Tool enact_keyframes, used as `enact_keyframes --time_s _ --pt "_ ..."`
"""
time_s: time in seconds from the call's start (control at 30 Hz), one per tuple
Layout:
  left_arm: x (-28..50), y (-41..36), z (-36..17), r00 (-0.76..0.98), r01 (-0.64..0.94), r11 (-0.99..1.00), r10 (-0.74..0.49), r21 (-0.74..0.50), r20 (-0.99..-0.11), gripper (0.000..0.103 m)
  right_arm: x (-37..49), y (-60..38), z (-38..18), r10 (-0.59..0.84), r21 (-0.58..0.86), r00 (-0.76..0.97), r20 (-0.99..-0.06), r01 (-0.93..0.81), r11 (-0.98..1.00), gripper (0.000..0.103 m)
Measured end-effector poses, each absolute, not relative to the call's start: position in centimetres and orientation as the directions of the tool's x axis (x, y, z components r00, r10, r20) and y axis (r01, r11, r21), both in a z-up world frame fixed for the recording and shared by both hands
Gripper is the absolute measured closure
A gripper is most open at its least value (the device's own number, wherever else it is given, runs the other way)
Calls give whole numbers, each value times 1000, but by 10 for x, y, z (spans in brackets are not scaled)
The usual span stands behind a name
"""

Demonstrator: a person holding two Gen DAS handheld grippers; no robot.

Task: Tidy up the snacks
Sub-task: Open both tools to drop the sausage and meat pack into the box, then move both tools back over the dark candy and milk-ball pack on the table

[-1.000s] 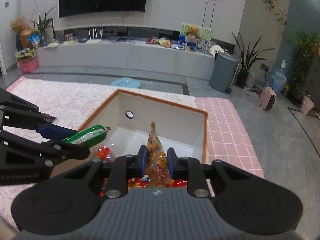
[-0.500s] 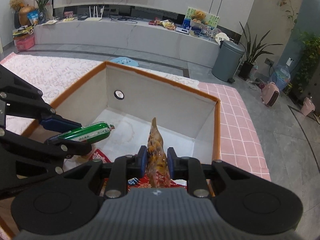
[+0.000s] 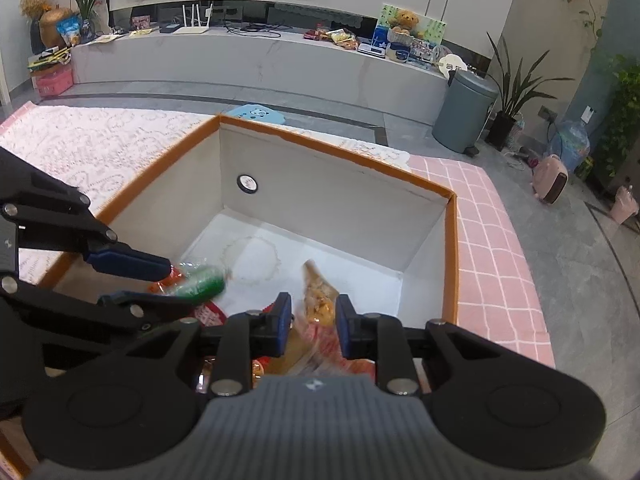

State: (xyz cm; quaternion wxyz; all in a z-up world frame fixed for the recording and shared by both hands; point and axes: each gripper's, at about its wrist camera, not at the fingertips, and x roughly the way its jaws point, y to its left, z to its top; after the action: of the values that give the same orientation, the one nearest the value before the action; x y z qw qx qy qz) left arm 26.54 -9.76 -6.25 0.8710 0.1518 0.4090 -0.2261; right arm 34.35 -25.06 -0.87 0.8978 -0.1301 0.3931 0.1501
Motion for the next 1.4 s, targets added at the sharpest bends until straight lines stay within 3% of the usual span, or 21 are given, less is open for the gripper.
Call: enact_keyframes --time_s 0.13,0.4,0.6,1.07,1.27,1.4 --pt "261 -95 -52 579 525 847 -281 86 -765 56 341 -251 -2 180 -97 641 -746 -371 923 71" --pt "245 -89 -32 600 499 860 -254 107 -758 53 326 -252 19 188 -67 638 -747 -353 933 59" --pt "220 -68 -7 633 460 883 -253 93 -731 42 296 -249 42 206 -46 668 -715 -338 940 47" --pt "152 -10 24 725 278 959 -167 62 -669 27 201 -203 60 281 97 765 -580 -277 956 37" --pt "135 16 14 743 200 974 -80 106 -665 27 175 -177 50 300 100 776 -555 -296 950 37" --pt "129 42 7 736 147 987 -69 59 -673 27 167 -155 41 339 90 757 -559 -351 932 36"
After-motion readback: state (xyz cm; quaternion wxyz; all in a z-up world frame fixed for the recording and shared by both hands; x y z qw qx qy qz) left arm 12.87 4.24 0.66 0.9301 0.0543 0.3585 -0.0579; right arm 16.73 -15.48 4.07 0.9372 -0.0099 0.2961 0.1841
